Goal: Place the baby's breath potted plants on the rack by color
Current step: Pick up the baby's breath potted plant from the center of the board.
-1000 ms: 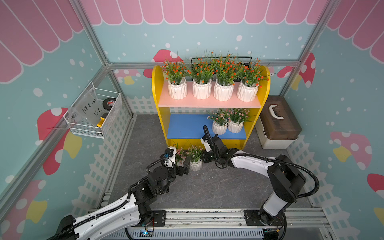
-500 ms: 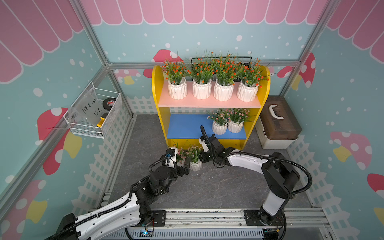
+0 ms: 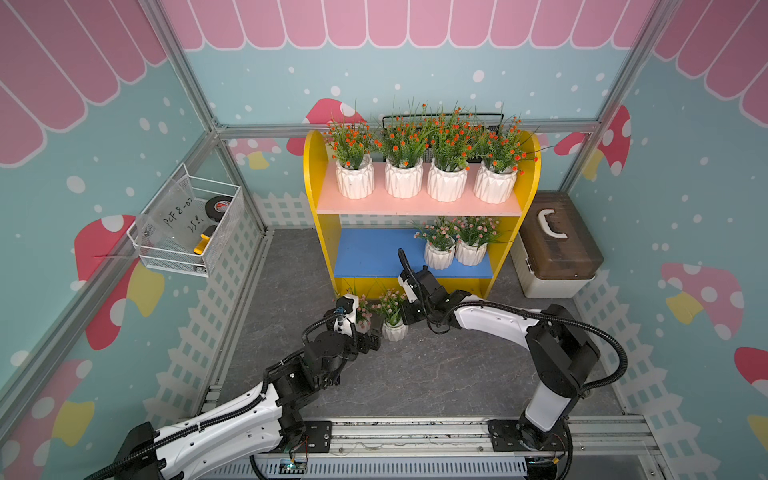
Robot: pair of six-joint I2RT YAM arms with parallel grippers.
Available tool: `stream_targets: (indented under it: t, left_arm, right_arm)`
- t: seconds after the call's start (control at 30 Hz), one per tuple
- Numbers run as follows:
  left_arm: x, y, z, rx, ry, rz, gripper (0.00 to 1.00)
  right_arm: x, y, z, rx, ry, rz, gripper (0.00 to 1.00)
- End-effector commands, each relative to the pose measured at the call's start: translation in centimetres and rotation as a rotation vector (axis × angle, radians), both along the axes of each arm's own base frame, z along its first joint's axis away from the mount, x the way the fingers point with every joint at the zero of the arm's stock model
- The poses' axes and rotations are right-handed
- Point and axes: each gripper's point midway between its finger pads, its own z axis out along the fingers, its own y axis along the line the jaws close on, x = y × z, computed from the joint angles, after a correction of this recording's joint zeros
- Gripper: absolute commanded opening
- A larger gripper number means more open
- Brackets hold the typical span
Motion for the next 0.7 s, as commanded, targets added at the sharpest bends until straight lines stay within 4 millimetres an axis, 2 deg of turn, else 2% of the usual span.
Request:
stream_targets:
  t: [0.0,0.37,0.47,0.67]
  left_arm:
    - [-0.1,-0.7,0.3,-0.02,-0.024,-0.036,0.99]
    - [-0.4,-3.6,-1.1,-0.014,-0.05,-0.163,0.99]
    - [-0.6,-4.6,-1.6,-0.018,-0.069,-0.21,0.99]
    - [-0.4,-6.7,-2.8,0.006,-0.088,-0.27,0.99]
  right_arm:
    - [0.0,-1.6,3.0,0.008,-0.054,0.0,0.0]
    - [-0.9,-6.2,8.2,0.092,-0.085,-0.019,0.0]
    - [-1.2,-6.8,9.6,0.115,-0.097,-0.016,0.0]
    - [-1.8,-7.0,10.8,0.141,-0.104,-0.001,0.0]
